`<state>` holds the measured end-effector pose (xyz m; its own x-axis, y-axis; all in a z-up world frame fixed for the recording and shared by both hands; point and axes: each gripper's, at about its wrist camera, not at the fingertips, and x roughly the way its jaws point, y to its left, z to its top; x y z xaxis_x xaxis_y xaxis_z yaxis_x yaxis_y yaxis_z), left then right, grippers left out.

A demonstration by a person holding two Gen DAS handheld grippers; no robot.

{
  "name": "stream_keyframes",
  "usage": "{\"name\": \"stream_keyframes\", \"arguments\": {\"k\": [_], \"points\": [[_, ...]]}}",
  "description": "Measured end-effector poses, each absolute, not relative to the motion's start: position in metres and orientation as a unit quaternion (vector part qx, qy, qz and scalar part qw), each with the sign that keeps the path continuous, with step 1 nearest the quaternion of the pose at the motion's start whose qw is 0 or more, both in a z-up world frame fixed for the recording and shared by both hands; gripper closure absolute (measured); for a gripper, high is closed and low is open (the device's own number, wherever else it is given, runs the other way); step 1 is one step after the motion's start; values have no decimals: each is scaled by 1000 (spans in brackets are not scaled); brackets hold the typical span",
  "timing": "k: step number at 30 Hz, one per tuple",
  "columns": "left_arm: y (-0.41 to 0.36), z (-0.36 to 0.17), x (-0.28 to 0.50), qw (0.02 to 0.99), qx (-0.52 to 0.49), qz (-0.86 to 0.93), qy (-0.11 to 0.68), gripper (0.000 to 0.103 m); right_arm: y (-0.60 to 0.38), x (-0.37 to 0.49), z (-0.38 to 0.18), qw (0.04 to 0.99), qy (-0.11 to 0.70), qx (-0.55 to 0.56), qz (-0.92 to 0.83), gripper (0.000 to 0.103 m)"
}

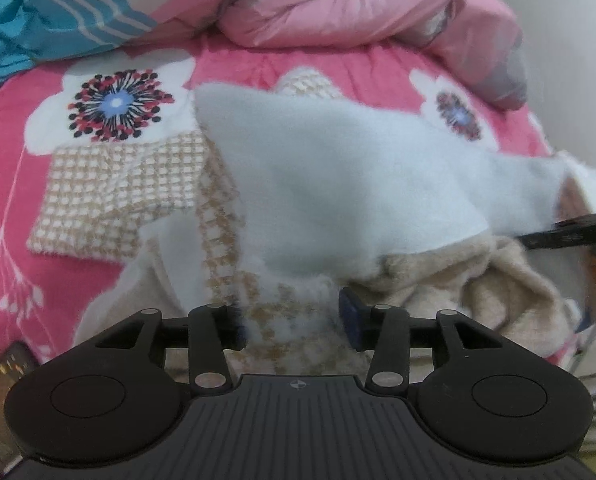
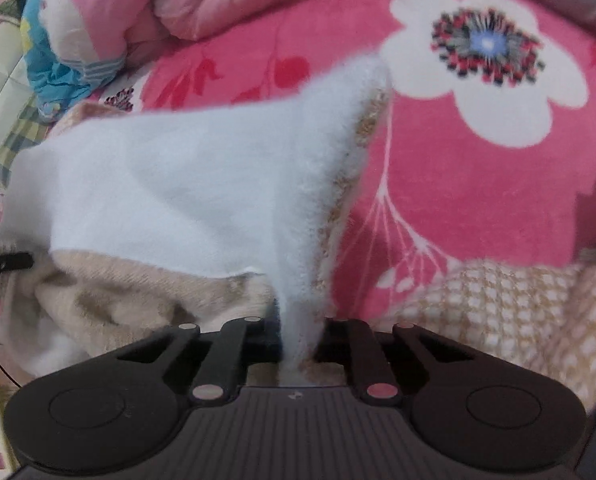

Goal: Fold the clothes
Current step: 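Lift the cardigan high with both grippers holding its lined edges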

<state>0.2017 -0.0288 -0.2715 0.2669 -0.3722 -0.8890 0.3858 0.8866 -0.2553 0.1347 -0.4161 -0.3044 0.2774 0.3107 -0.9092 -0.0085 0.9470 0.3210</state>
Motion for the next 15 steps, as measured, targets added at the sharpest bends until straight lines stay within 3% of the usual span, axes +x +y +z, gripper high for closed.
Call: {"name": "stream_keyframes", "arguments": {"k": [6, 15], "points": [[-43, -268, 210, 823, 59, -176, 536, 85, -393, 111, -266, 841, 534, 84, -2, 93], [-50, -178, 166, 904, 108, -139, 389, 93, -368, 74, -178, 900, 409, 65, -131, 93]]}}
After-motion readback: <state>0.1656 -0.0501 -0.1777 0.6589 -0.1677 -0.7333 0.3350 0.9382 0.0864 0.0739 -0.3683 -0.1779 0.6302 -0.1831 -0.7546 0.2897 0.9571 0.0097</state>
